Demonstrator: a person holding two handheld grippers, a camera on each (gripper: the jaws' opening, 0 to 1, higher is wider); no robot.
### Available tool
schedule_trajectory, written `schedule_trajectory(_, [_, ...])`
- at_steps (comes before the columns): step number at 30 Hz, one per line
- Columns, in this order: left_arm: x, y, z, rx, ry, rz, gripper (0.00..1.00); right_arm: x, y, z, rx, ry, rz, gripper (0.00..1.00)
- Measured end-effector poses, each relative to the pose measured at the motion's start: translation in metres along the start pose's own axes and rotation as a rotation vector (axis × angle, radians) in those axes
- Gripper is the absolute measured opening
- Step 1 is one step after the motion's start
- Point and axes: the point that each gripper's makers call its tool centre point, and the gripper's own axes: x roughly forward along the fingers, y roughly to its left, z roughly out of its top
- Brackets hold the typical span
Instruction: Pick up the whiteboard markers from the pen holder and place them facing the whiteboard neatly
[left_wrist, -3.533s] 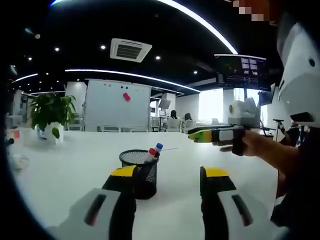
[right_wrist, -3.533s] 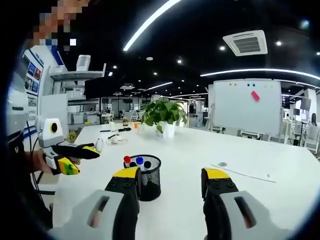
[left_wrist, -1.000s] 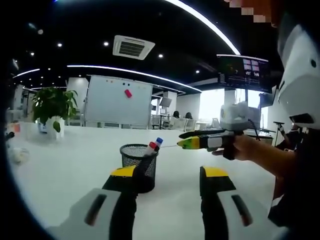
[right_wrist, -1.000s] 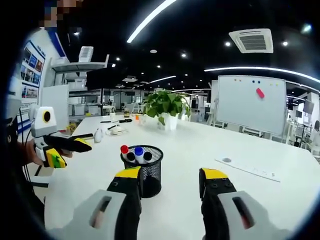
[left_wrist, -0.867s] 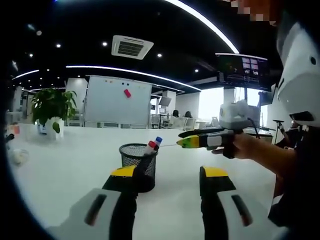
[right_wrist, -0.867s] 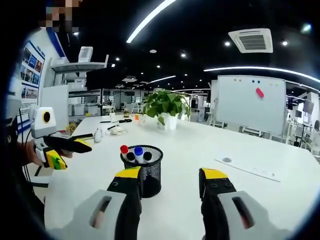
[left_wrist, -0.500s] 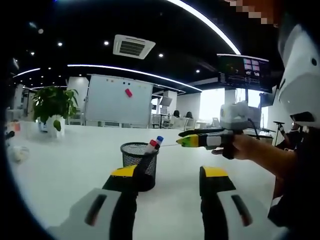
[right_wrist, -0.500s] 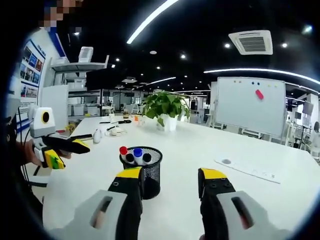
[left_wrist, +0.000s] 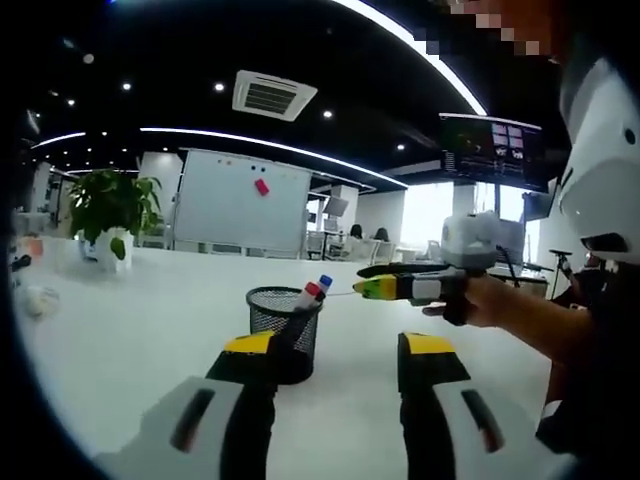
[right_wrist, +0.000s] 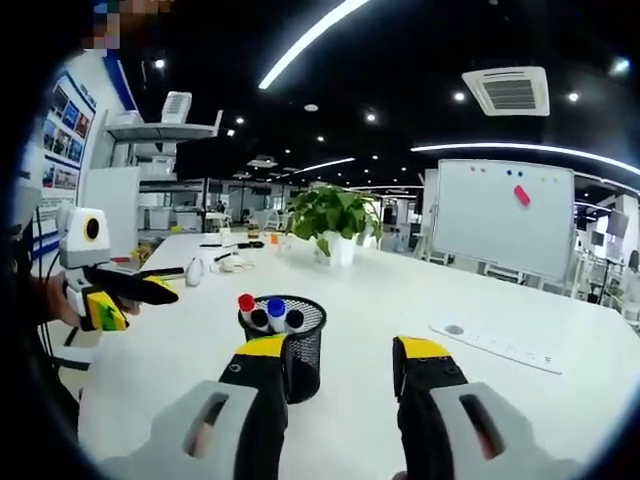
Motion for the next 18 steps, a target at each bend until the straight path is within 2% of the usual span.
schedule_trajectory(18, [0.0012,-0.0005,-0.0002,-0.012,-0.001,0.003,0.49,0.0077,0.0007,-0.0006,-0.006,-0.007,0.015,0.42])
